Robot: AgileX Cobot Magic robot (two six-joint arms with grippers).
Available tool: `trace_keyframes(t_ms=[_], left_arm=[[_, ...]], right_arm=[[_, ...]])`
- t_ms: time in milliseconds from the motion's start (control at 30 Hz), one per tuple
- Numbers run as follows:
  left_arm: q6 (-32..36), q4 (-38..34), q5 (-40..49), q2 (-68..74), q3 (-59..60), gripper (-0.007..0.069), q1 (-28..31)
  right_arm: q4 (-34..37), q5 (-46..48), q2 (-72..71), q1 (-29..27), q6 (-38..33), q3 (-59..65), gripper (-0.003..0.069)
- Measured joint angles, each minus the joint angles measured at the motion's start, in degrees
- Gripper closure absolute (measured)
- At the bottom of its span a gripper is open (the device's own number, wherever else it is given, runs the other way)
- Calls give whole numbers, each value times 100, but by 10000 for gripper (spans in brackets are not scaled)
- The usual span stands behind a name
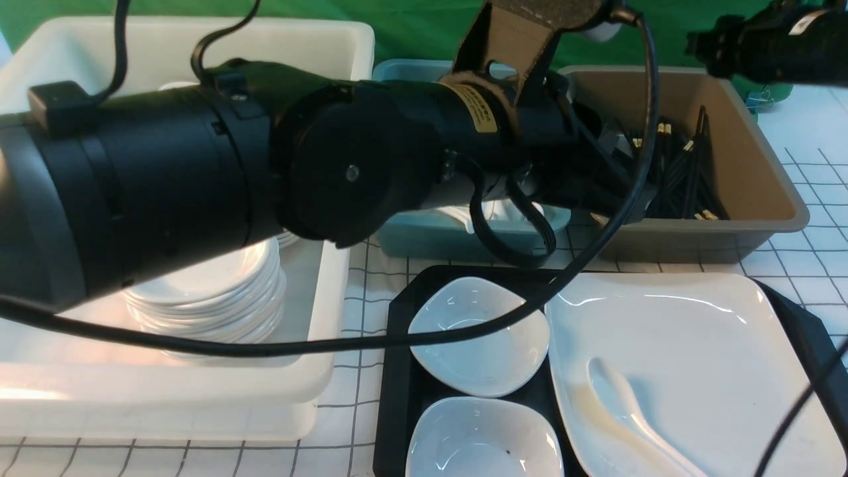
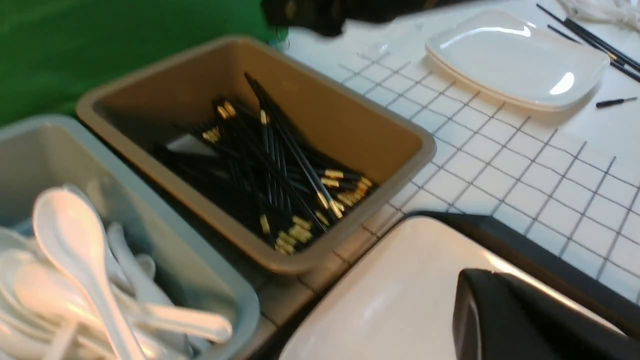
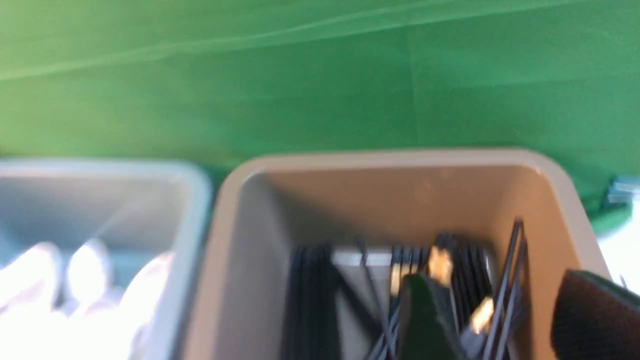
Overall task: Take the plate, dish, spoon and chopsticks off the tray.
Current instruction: Use the right arm to put the chopsticks into the small storage box on the right, then use the right arm to grab a soup spoon from the plate
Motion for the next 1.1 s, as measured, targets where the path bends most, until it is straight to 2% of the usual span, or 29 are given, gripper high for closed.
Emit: trace_keyframes(t_ms=[33,67,100,300,367,433,500,600,667,767,867,1000,1033,1067,1100], left_arm=[[-133,0,130,0,0,628,0],[-147,0,157,0,0,628,0],[-253,0,418,0,0,628,0],[-423,0,1645,0,0,628,0],[-467,0,2044,0,0,628,0],[-507,6,2430,0,0,628,0],[-518,32,2791,0,0,628,0],[-524,93,3195,0,0,628,0],[-524,145,3379,0,0,628,0],[-524,152,3531,0,0,628,0],[-501,154,3602,0,0,628,0],[-498,154,3614,0,0,628,0],[-498,154,3614,0,0,628,0],[-498,154,3614,0,0,628,0],[-488,154,3614,0,0,628,0]], right_arm=[[0,647,-340,0,-29,-6,344],[7,749,-390,0,-50,-6,349],[10,1629,-777,0,-228,-6,408],[18,4745,-1578,87,-691,111,627],[10,5085,-1713,232,-777,477,639],[10,5209,-1809,481,-822,1030,612],[10,5203,-1841,736,-869,1553,553],[10,4842,-1847,1301,-991,2475,393],[-17,4221,-1847,1657,-1016,3128,264],[-111,3450,-1834,1966,-990,3755,161],[-148,3014,-1722,2007,-870,4063,137],[-197,2814,-1389,2007,-831,4145,138],[-203,2769,-1284,2007,-819,4156,171],[-203,2762,-1284,2007,-819,4156,171],[-213,2723,-1214,2007,-812,4156,263]])
